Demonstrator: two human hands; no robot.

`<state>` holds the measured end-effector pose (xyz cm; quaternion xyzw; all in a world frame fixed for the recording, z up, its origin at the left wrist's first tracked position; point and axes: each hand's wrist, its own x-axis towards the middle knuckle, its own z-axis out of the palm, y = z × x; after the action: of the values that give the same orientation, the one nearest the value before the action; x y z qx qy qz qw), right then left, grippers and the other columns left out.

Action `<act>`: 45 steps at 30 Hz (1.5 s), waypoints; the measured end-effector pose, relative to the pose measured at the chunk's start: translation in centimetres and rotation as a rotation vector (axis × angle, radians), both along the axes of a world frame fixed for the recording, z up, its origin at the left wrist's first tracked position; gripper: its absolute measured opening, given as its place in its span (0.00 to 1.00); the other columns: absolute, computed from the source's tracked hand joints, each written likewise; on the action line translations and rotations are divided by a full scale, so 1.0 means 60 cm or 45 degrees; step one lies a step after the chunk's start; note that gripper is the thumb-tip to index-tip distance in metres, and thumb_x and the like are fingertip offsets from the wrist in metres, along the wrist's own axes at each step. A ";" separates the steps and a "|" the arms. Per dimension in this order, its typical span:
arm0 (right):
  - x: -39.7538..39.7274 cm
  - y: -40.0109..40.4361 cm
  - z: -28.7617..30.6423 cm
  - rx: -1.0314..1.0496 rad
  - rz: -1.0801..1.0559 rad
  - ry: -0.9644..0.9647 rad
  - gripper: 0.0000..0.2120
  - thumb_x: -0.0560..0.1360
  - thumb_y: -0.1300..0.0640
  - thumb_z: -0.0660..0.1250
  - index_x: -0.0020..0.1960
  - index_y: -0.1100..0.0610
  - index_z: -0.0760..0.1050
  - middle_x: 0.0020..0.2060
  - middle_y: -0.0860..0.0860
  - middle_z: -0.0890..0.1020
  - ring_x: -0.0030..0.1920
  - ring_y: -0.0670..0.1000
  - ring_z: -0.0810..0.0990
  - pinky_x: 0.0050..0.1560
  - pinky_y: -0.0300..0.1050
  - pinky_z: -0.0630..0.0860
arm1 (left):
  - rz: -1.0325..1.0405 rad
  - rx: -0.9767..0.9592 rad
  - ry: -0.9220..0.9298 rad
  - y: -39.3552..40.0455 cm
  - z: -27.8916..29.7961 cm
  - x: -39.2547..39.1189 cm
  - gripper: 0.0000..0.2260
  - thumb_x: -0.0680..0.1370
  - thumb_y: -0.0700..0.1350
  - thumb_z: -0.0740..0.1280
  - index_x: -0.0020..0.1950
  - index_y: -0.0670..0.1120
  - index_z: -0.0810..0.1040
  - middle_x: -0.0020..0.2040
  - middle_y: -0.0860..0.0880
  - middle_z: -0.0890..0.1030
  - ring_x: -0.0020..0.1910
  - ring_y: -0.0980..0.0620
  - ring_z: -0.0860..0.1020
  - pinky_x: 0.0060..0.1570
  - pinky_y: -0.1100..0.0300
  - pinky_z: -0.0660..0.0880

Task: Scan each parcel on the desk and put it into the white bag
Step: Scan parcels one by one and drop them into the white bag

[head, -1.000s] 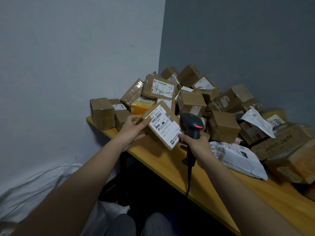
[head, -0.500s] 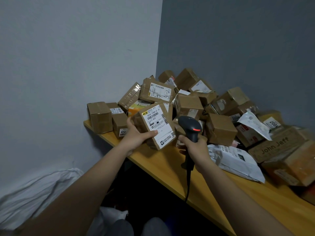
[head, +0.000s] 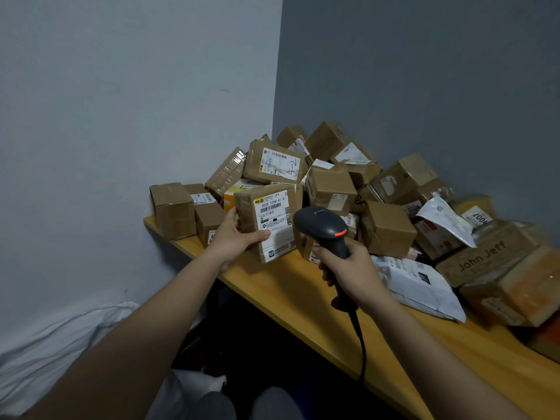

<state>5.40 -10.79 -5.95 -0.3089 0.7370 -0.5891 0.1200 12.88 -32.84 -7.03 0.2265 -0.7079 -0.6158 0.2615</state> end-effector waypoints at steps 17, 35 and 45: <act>0.034 -0.013 0.014 0.109 0.060 0.000 0.09 0.76 0.54 0.70 0.42 0.59 0.76 0.31 0.52 0.79 0.28 0.47 0.77 0.32 0.41 0.74 | 0.006 0.031 -0.014 0.017 0.010 -0.011 0.33 0.71 0.41 0.75 0.71 0.48 0.65 0.65 0.46 0.77 0.64 0.45 0.75 0.60 0.43 0.75; 0.041 -0.027 0.017 0.097 0.053 -0.044 0.09 0.76 0.55 0.70 0.42 0.60 0.77 0.31 0.54 0.79 0.27 0.48 0.77 0.31 0.42 0.74 | 0.018 0.114 0.018 -0.007 -0.004 0.013 0.26 0.70 0.42 0.77 0.62 0.52 0.69 0.63 0.48 0.79 0.60 0.46 0.78 0.57 0.45 0.77; 0.106 -0.177 0.000 0.145 0.222 -0.212 0.07 0.76 0.59 0.70 0.46 0.62 0.75 0.31 0.56 0.76 0.30 0.52 0.75 0.31 0.45 0.75 | 0.422 0.258 0.200 -0.121 -0.058 0.177 0.25 0.71 0.38 0.75 0.61 0.43 0.64 0.53 0.53 0.80 0.52 0.53 0.80 0.43 0.57 0.79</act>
<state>11.78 -21.39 -5.97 -0.3145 0.7270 -0.5574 0.2487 23.52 -40.11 -10.51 0.3165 -0.5729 -0.6481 0.3894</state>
